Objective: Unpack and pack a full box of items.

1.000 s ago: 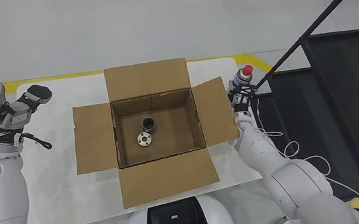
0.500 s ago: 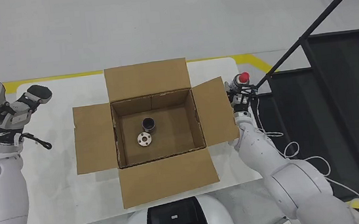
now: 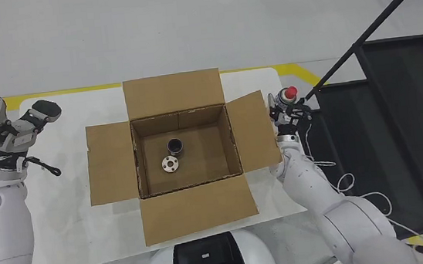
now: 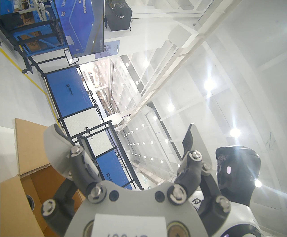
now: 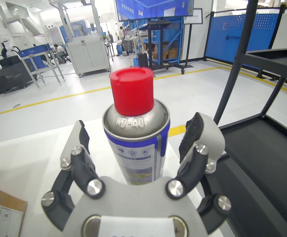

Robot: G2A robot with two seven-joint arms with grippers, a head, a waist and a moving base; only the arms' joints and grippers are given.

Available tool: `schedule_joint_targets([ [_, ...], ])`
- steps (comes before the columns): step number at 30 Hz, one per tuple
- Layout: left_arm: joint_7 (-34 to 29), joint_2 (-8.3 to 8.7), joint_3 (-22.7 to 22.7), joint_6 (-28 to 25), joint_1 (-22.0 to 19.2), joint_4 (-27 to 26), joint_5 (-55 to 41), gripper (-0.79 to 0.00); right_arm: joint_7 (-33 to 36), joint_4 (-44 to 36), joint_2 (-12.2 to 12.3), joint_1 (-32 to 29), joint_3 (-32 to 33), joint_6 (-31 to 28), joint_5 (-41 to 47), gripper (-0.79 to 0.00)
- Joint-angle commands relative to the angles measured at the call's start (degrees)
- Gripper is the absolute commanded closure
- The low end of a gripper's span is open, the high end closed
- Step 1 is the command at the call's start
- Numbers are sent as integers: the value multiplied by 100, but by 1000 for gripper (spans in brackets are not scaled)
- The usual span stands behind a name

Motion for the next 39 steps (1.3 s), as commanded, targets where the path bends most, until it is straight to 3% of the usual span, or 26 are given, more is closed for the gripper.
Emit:
schedule_joint_targets([
  [1, 0, 0, 0, 0, 0, 0, 0, -785, -249, -263, 42, -140, 81, -17, 7, -785],
  [9, 0, 0, 0, 0, 0, 0, 0, -785, -566, -1758, 258, -1005, 452, 147, -245, -785],
  [14, 0, 0, 0, 0, 0, 0, 0, -785, -204, -3323, 431, -1900, 873, 25, -347, -785],
  [21, 0, 0, 0, 0, 0, 0, 0, -785, 1232, -5919, 675, -3377, 1883, -350, -135, -785],
  [28, 0, 0, 0, 0, 0, 0, 0, -785, 2578, -7531, 813, -4371, 2659, -571, -262, -785],
  [34, 0, 0, 0, 0, 0, 0, 0, -785, 3863, -8592, 896, -4930, 2845, -1203, -548, -785],
  [39, 0, 0, 0, 0, 0, 0, 0, -785, 4969, -9182, 942, -4922, 2565, -1484, -1164, -785],
])
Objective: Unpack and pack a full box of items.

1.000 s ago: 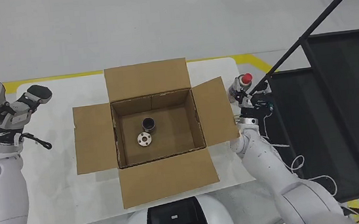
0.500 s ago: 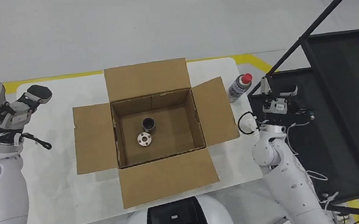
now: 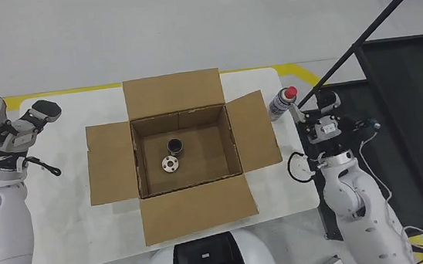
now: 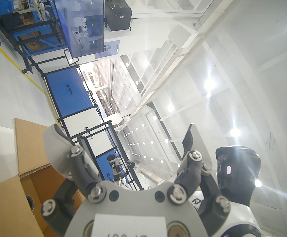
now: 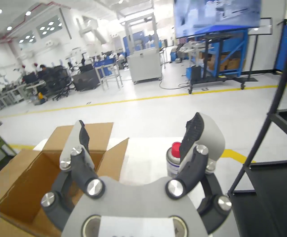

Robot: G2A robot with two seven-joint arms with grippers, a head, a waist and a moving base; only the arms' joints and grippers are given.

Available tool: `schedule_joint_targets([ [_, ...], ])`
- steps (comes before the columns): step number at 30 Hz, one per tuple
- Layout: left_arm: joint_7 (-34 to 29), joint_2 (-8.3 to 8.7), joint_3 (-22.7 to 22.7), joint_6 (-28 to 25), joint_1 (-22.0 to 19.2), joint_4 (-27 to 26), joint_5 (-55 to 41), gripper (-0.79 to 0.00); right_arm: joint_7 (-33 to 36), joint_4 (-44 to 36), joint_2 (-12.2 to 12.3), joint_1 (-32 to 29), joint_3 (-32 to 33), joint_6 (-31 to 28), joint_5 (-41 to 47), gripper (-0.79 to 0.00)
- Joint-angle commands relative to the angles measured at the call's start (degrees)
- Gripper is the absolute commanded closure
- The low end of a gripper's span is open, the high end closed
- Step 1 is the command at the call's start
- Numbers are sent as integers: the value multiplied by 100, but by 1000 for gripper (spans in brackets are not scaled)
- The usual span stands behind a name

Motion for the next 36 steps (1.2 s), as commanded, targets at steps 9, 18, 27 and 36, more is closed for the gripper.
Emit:
schedule_joint_targets([
  [9, 0, 0, 0, 0, 0, 0, 0, -785, 1979, -381, 30, 781, -1028, -208, -1190, -785],
  [18, 0, 0, 0, 0, 0, 0, 0, -785, 3953, -274, -6, 1607, -2070, -413, -1486, -785],
  [27, 0, 0, 0, 0, 0, 0, 0, -785, 5955, 449, -152, 2585, -3011, 49, -891, -785],
  [36, 0, 0, 0, 0, 0, 0, 0, -785, 6345, 687, -221, 2861, -3162, 344, -249, -785],
])
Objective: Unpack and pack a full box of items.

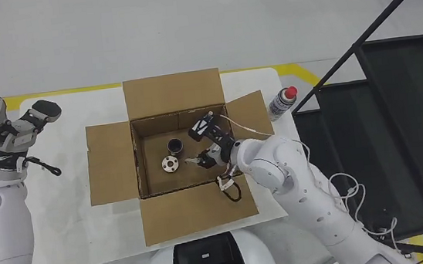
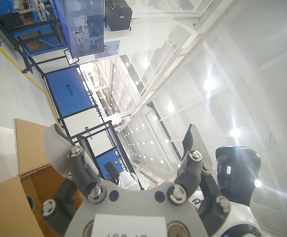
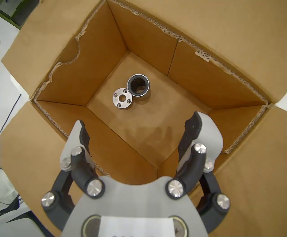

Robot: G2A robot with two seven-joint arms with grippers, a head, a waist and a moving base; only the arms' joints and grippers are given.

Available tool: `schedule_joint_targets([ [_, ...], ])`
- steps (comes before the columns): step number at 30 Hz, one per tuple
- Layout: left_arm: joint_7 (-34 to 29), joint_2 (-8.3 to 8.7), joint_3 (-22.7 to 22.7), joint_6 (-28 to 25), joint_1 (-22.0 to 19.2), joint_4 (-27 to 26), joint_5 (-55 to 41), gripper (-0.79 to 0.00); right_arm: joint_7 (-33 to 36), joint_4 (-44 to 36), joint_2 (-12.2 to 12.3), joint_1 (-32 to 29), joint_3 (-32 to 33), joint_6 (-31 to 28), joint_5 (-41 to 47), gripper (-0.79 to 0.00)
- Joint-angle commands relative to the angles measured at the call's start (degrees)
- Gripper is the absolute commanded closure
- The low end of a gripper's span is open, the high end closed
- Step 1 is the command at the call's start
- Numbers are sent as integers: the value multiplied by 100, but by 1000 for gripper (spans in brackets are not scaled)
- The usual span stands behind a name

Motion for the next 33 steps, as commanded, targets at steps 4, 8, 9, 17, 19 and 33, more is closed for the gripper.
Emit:
schedule_joint_targets([
  [4, 0, 0, 0, 0, 0, 0, 0, -785, 0, 0, 0, 0, 0, 0, 3, -785],
  [8, 0, 0, 0, 0, 0, 0, 0, -785, 0, 0, 0, 0, 0, 0, 3, -785],
  [9, 0, 0, 0, 0, 0, 0, 0, -785, 0, 0, 0, 0, 0, 0, 3, -785],
  [17, 0, 0, 0, 0, 0, 0, 0, -785, 413, 641, -158, 874, -596, 158, 266, -785],
  [19, 0, 0, 0, 0, 0, 0, 0, -785, 509, 1119, -261, 1357, -869, 311, 394, -785],
  [33, 0, 0, 0, 0, 0, 0, 0, -785, 155, 4292, -1090, 3200, -2450, 767, 1315, -785],
])
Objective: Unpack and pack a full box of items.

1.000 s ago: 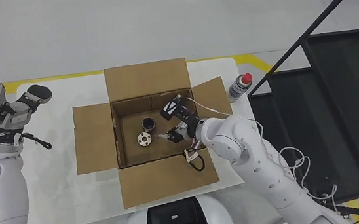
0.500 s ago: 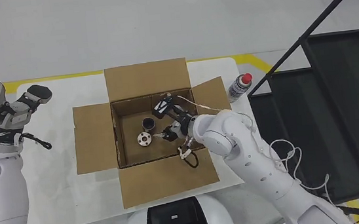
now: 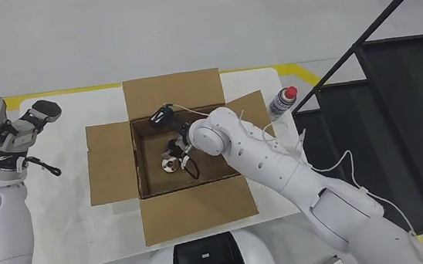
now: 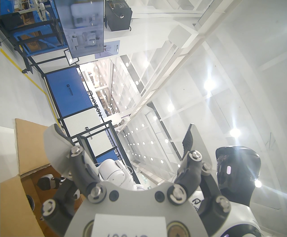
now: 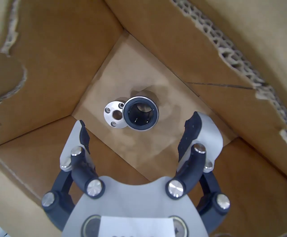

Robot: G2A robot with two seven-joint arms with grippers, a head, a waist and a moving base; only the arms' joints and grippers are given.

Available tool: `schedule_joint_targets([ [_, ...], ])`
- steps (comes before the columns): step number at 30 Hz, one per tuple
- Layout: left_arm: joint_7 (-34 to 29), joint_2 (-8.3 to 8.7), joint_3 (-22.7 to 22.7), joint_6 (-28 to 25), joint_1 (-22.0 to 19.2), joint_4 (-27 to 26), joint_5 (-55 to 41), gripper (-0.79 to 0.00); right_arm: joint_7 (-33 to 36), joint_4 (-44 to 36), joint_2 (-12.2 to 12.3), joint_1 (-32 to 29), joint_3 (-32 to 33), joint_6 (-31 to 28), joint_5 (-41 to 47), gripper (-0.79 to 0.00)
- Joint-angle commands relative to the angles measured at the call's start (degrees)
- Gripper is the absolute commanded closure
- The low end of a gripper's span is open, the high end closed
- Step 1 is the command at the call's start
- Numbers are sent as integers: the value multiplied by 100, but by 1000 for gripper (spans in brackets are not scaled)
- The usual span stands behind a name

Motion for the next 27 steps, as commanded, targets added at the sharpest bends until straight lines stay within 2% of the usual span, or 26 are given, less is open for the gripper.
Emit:
schedule_joint_targets([
  [1, 0, 0, 0, 0, 0, 0, 0, -785, -52, 218, -83, 71, -133, 41, 28, -785],
  [11, 0, 0, 0, 0, 0, 0, 0, -785, -438, 920, -423, 322, -557, 313, -163, -785],
  [13, 0, 0, 0, 0, 0, 0, 0, -785, -474, 1081, -477, 374, -584, 371, -172, -437],
  [15, 0, 0, 0, 0, 0, 0, 0, -785, -506, 1188, -532, 405, -618, 334, -144, 0],
  [22, 0, 0, 0, 0, 0, 0, 0, -785, -649, 1387, -658, 428, -665, 403, -203, 0],
  [27, 0, 0, 0, 0, 0, 0, 0, -785, -660, 1113, -636, 275, -646, 592, -468, 0],
])
